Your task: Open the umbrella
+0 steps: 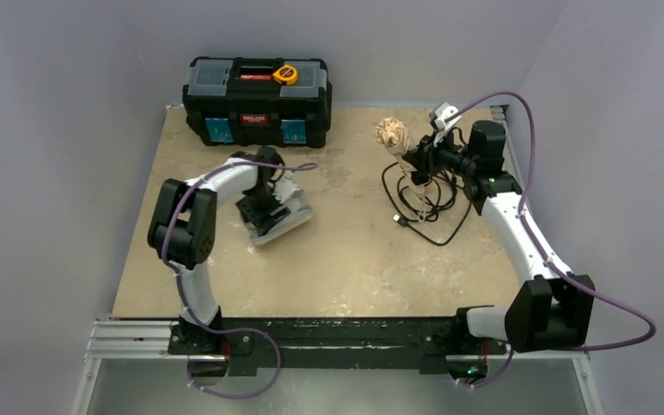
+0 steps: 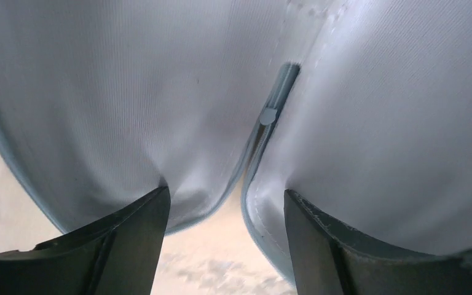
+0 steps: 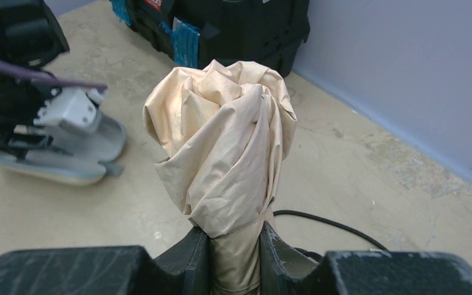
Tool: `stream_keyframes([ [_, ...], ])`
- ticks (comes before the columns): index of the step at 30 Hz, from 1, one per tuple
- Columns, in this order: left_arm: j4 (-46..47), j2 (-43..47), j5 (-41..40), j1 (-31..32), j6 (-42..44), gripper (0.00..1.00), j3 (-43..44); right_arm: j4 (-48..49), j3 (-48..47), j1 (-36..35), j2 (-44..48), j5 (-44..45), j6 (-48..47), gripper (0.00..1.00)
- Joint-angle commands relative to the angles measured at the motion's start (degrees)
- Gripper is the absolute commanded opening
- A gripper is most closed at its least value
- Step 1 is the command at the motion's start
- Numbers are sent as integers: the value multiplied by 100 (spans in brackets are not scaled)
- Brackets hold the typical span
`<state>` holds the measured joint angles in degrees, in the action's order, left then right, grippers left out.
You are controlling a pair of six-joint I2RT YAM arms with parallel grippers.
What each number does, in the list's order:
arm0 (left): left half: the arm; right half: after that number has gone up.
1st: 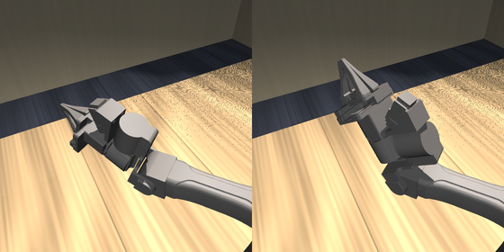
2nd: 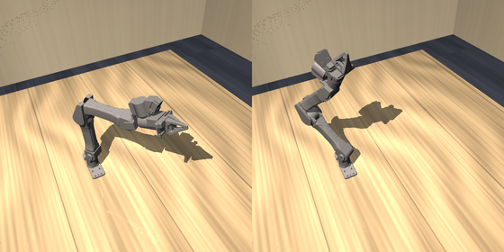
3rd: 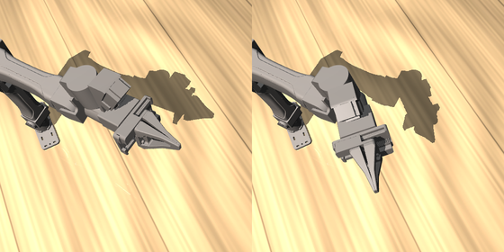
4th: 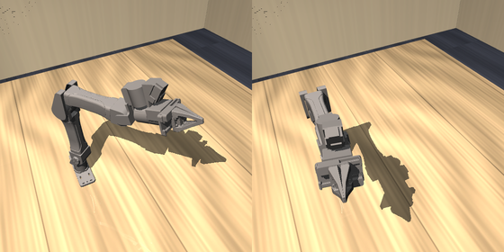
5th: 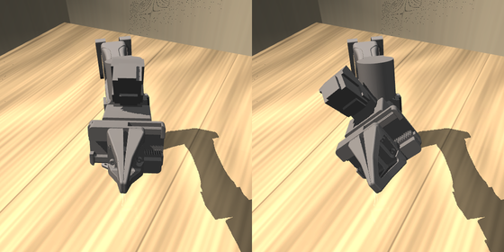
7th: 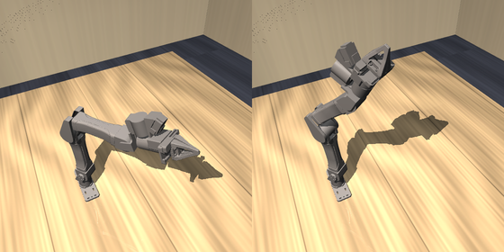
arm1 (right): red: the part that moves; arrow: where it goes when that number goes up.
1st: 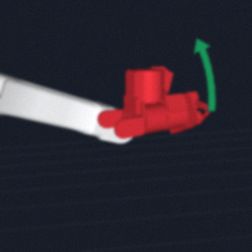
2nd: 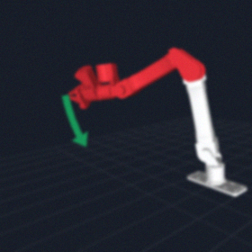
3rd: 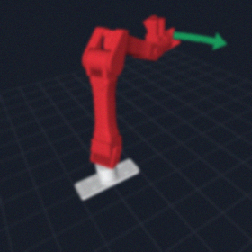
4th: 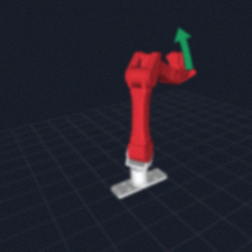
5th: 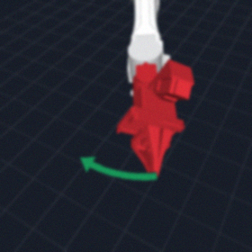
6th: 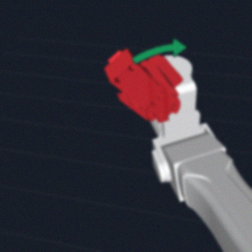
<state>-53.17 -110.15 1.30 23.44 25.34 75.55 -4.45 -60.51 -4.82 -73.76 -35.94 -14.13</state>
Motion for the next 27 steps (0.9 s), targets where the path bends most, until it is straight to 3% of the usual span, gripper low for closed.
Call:
stream_keyframes([
  [1, -239, 524, -799, -1137, 865, 68, -328, 110, -261, 1, -11, -280, 47, 0],
  [10, 218, -296, -1893, -3764, 2025, 69, 428, -60, -308, -1, -98, -339, -145, 0],
  [15, 111, -823, -2130, -4605, 1939, 70, 1402, -219, -355, -2, -243, -442, -140, 0],
  [18, -124, -317, -1286, -4642, 1767, 72, 1565, -243, -440, -21, -412, -782, 160, 0],
  [27, -510, 2096, 2561, -4314, 1135, 86, 1345, 117, -637, -196, -1041, -2337, 1782, 0],
])
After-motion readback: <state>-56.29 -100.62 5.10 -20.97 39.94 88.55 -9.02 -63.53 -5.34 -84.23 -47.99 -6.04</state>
